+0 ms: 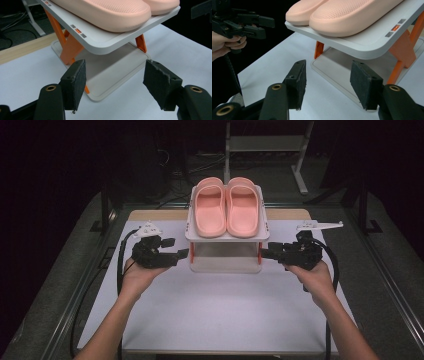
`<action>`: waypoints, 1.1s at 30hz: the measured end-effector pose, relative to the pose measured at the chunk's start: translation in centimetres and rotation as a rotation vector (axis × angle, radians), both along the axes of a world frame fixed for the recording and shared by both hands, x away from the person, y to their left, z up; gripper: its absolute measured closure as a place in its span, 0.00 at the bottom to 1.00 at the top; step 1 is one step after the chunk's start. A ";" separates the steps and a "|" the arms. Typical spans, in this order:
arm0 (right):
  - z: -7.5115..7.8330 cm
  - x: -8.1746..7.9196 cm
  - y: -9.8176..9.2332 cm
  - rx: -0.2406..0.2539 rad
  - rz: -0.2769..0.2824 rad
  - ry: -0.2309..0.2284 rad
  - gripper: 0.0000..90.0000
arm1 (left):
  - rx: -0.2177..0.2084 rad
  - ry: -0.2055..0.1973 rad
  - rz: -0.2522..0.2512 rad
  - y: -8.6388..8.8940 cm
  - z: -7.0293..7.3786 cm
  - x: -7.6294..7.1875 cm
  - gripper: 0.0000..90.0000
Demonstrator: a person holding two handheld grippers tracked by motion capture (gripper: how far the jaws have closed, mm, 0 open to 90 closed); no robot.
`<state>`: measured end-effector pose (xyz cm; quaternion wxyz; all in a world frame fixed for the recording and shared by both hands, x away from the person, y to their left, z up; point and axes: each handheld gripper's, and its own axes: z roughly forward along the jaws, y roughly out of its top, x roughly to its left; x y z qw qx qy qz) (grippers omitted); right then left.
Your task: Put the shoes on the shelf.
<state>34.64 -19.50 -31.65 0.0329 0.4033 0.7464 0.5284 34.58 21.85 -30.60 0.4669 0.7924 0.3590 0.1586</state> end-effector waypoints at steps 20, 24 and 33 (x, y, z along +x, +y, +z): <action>-2.5 -1.1 -1.3 0.024 0.002 0.032 0.46 | -0.004 0.027 0.026 1.4 -2.4 -0.7 0.33; -3.0 -1.3 -1.5 0.029 0.002 0.040 0.46 | -0.005 0.032 0.028 1.5 -2.7 -0.8 0.32; -3.8 -1.8 -1.8 0.033 -0.003 0.050 0.44 | -0.018 0.035 0.037 2.0 -3.3 -1.0 0.29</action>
